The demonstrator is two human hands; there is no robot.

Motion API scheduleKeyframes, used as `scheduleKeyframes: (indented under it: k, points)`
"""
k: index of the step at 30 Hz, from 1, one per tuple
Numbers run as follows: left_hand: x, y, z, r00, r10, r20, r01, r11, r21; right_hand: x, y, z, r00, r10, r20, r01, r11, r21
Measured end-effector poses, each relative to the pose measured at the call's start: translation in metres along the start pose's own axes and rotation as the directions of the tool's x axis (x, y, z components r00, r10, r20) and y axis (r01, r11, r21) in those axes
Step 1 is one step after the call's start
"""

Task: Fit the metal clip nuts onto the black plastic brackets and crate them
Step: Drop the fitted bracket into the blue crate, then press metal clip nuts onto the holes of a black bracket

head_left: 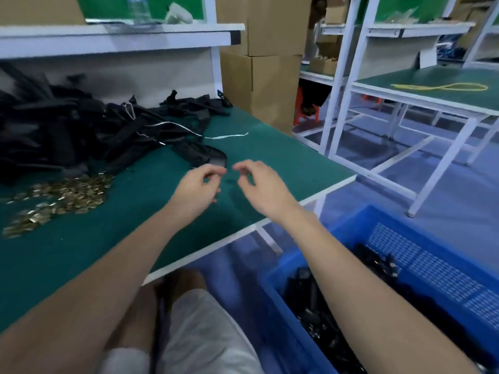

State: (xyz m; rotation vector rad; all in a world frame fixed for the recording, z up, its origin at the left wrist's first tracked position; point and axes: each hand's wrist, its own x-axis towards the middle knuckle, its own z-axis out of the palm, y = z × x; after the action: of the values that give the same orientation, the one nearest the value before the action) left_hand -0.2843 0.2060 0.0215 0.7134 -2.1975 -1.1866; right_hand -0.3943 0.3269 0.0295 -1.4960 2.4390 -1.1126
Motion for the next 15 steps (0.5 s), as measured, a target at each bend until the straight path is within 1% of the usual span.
scheduleKeyframes:
  k: [2, 4, 6, 8, 10, 13, 15]
  points:
    - [-0.008, -0.024, -0.039, 0.991, 0.039, -0.130, -0.011, 0.977, 0.213, 0.009, -0.025, 0.034, 0.997, -0.070, 0.040, 0.070, 0.998, 0.002]
    - [-0.020, -0.051, -0.078, 0.978, 0.061, -0.199, 0.025, 0.916, 0.401, 0.017, -0.049, 0.068, 0.988, -0.116, 0.102, 0.116, 0.993, 0.008]
    - [-0.039, -0.079, -0.113, 0.967, 0.043, -0.250, 0.109, 0.821, 0.560, 0.025, -0.071, 0.101, 0.968, -0.170, 0.184, 0.175, 0.984, -0.011]
    - [-0.060, -0.104, -0.142, 0.940, 0.024, -0.340, 0.223, 0.712, 0.666, 0.032, -0.089, 0.131, 0.946, -0.208, 0.249, 0.224, 0.974, -0.041]
    - [-0.078, -0.125, -0.167, 0.900, -0.019, -0.435, 0.342, 0.651, 0.678, 0.038, -0.104, 0.158, 0.933, -0.205, 0.295, 0.235, 0.970, -0.070]
    - [-0.088, -0.147, -0.197, 0.846, -0.128, -0.518, 0.479, 0.608, 0.632, 0.047, -0.123, 0.194, 0.916, -0.192, 0.352, 0.251, 0.959, -0.129]
    - [-0.082, -0.156, -0.205, 0.797, -0.230, -0.558, 0.566, 0.605, 0.560, 0.057, -0.133, 0.213, 0.908, -0.203, 0.367, 0.276, 0.948, -0.157]
